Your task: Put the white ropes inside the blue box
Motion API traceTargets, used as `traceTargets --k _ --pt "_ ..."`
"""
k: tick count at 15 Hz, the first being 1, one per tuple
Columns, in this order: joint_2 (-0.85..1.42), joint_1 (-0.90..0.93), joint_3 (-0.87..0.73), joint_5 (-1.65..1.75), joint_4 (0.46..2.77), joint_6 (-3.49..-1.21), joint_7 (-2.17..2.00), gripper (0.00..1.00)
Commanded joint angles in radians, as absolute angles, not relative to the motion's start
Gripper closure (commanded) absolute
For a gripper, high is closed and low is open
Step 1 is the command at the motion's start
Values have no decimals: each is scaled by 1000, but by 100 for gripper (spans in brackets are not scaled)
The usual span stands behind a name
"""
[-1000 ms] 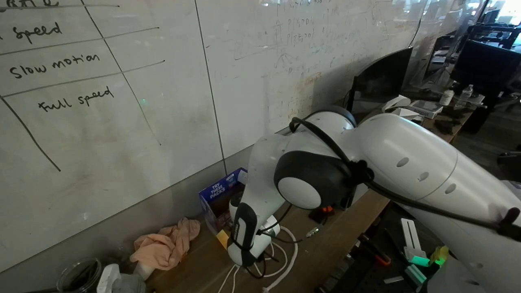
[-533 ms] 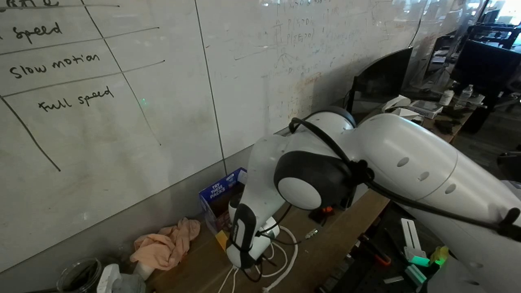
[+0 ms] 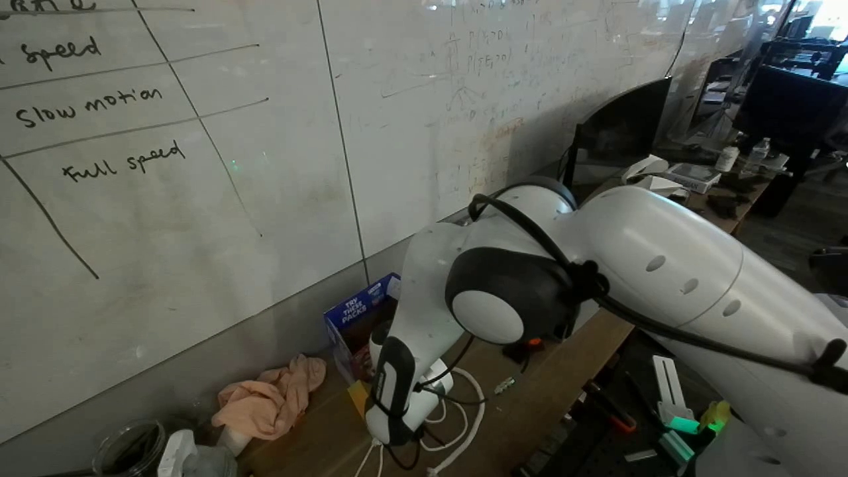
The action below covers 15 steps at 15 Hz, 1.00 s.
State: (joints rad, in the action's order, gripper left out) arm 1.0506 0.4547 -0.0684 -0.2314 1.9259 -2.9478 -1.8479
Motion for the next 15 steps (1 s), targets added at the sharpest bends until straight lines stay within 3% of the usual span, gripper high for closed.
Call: traceTargets --k 1,4,5,6,13,15 --pt "1065 449 -52 -251 1911 -2953 -1861 0" --pt "1072 445 -47 -247 1906 -2952 -1857 0" --pt "1074 452 -54 -243 1905 -2950 -1858 9" --pt "1075 452 -55 -241 1904 -2950 -1854 26" --pt "1065 460 -71 -229 1896 -2947 -1845 81" --pt "1062 460 -74 -227 1897 -2946 -1842 91"
